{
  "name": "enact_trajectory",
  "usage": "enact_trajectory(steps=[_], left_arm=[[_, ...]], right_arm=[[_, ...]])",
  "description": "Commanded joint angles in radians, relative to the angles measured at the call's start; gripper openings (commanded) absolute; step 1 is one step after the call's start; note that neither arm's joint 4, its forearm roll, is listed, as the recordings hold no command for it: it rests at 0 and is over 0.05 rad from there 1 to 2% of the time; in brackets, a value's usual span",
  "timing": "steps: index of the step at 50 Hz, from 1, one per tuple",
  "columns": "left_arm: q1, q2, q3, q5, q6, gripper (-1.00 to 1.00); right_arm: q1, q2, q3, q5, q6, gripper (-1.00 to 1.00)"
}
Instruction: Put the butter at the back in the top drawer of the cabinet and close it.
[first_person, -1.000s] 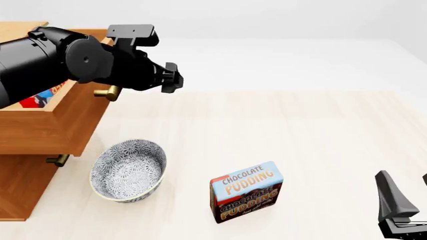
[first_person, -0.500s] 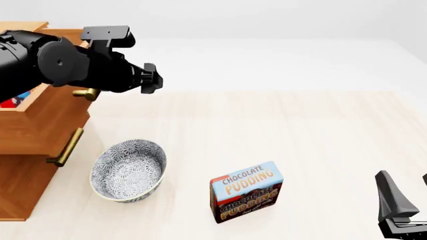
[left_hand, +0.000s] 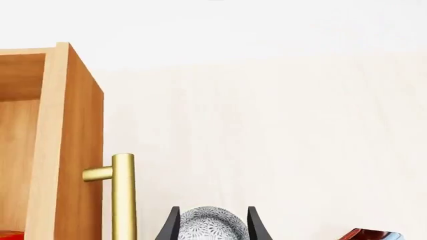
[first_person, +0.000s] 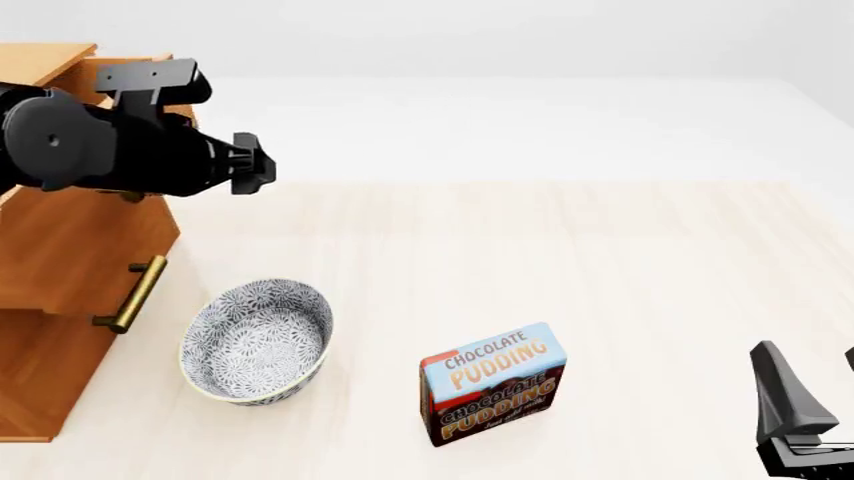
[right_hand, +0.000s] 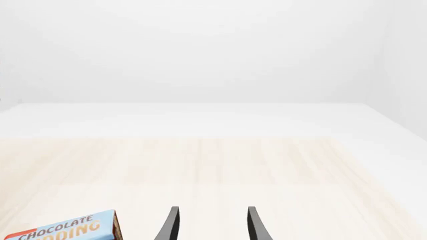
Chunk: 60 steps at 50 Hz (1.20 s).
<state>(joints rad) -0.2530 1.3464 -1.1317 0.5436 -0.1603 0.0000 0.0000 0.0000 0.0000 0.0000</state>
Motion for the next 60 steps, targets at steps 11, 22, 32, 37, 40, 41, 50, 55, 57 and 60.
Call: enact_trajectory(steps=[11,22,32,37,40,41,50,55,57,60], left_arm=[[0.095,-0.076,0.072,-0.009,-0.008,1.00],[0.123,-0.116,0.067,0.008,-0.014,1.00],[0.158,-0.150,0.074,0.013,-0.016,1.00],[0.173,-0.165,0.077,0.018,-0.018,1.00],[0.186,-0.172,0.082,0.019,-0.018,1.00],[0.188,-0.173,0.083,0.018,-0.018,1.00],[0.212,-0.181,0.094,0.013,-0.021,1.00],[0.222,-0.188,0.103,0.005,-0.019,1.00],[0.238,-0.203,0.107,0.004,-0.002,1.00],[0.253,-0.210,0.114,0.001,0.011,1.00]], right_arm=[[0.000,0.000,0.000,0.000,0.000,1.00],[0.000,0.000,0.000,0.000,0.000,1.00],[0.000,0.000,0.000,0.000,0.000,1.00],[0.000,0.000,0.000,0.000,0.000,1.00],[0.000,0.000,0.000,0.000,0.000,1.00],[0.000,0.000,0.000,0.000,0.000,1.00],[0.000,0.000,0.000,0.000,0.000,1.00],[0.000,0.000,0.000,0.000,0.000,1.00],[0.000,0.000,0.000,0.000,0.000,1.00],[0.000,0.000,0.000,0.000,0.000,1.00]])
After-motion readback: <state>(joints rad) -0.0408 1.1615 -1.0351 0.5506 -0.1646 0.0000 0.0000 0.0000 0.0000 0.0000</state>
